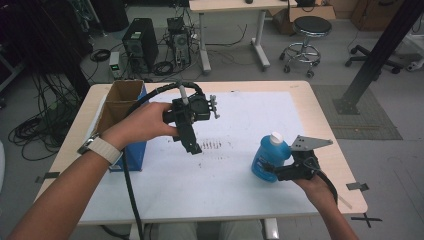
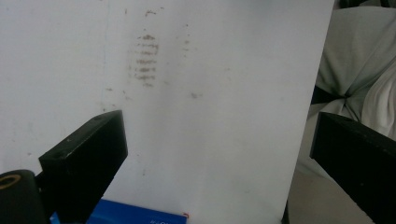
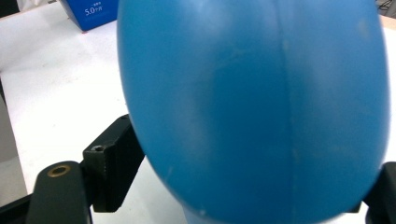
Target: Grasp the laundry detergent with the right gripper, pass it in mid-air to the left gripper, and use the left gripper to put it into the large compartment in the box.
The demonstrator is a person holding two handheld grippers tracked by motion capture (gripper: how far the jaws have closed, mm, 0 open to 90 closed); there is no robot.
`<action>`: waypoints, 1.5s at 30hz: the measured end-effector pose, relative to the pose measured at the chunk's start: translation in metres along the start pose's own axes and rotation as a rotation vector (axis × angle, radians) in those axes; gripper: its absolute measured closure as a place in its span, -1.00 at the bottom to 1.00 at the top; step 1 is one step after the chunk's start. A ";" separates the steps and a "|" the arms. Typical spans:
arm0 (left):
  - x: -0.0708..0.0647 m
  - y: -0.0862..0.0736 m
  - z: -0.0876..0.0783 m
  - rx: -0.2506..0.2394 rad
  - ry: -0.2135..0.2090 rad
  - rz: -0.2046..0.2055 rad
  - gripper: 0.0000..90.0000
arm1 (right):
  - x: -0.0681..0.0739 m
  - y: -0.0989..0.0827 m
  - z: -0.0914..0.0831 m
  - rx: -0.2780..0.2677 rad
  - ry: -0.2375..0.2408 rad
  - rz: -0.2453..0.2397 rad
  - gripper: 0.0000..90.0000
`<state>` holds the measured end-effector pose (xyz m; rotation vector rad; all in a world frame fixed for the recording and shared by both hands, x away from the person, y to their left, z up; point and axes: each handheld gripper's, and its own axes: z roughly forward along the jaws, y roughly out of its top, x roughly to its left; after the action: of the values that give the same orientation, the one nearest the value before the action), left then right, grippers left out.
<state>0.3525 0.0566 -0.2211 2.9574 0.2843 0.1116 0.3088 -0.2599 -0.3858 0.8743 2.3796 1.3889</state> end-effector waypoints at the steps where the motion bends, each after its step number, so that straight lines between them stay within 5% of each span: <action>1: 0.000 0.000 0.000 0.000 0.001 0.001 -0.90 | 0.000 0.000 0.000 0.000 -0.001 0.000 -0.54; 24: 0.001 -0.001 0.001 -0.004 0.000 -0.003 -0.90 | 0.000 -0.001 0.000 -0.019 -0.013 -0.017 -0.14; 45: 0.003 0.000 -0.003 -0.020 0.003 -0.001 -0.90 | 0.001 0.005 -0.004 0.003 -0.009 -0.003 -0.04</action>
<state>0.3546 0.0581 -0.2180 2.9370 0.2835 0.1182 0.3080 -0.2600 -0.3797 0.8752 2.3761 1.3779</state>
